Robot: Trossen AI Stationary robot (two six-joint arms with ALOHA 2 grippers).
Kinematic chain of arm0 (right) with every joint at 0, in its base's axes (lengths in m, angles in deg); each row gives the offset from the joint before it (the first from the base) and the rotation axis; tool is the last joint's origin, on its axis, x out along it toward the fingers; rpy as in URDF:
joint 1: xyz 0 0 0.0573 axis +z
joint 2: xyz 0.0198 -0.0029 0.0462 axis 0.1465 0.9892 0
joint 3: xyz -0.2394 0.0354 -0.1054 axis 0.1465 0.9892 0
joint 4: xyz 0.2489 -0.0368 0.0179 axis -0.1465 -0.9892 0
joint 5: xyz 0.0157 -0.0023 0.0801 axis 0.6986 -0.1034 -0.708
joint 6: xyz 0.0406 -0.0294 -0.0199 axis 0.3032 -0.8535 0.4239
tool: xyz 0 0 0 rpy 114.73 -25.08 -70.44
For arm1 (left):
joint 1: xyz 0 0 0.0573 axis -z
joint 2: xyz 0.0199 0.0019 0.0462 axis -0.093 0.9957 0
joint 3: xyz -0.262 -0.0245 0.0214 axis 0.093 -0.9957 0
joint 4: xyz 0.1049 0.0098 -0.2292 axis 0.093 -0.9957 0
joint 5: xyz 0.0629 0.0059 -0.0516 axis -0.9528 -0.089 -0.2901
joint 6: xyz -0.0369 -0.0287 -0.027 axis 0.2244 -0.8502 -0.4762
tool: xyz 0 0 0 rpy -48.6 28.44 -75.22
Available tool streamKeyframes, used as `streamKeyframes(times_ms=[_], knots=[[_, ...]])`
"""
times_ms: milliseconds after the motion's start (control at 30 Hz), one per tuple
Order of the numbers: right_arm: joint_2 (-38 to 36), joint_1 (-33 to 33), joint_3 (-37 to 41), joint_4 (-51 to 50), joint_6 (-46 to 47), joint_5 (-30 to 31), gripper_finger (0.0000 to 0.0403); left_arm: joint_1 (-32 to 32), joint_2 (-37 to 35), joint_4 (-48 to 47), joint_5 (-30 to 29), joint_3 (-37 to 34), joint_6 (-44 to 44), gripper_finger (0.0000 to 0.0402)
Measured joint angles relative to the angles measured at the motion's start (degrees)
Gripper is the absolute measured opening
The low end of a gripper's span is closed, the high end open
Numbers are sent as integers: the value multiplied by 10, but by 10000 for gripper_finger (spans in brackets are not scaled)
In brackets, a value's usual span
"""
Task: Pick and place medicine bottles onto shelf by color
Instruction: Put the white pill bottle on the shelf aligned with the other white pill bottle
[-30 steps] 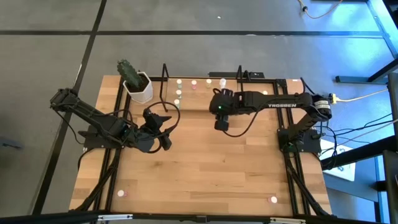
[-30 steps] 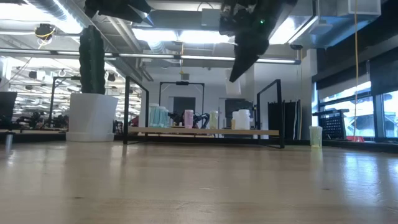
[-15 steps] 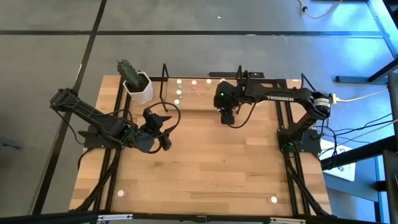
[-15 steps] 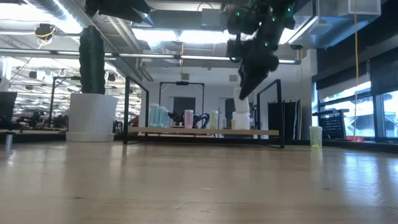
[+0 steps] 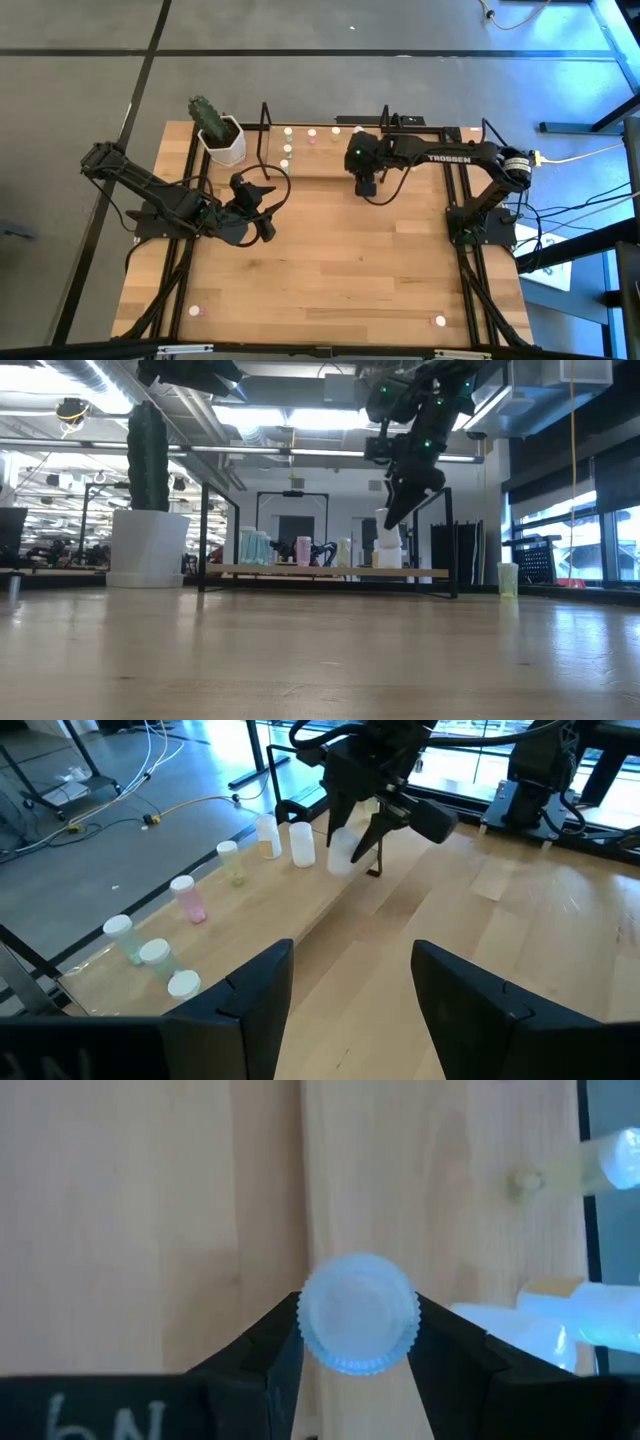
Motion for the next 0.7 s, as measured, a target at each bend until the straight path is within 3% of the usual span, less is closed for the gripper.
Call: streamKeyframes(times_ms=[167, 333, 533, 700], knots=[[0, 0, -14, 0, 18, -21, 158, 0, 0, 0, 0, 0, 0, 198], [-1, 1, -63, -23, 118, -17, 158, 0, 0, 0, 0, 0, 0, 198], [-7, 36, -130, -110, 284, 87, 158, 0, 0, 0, 0, 0, 0, 198], [-30, 95, -142, -144, 423, 155, 158, 0, 0, 0, 0, 0, 0, 198]])
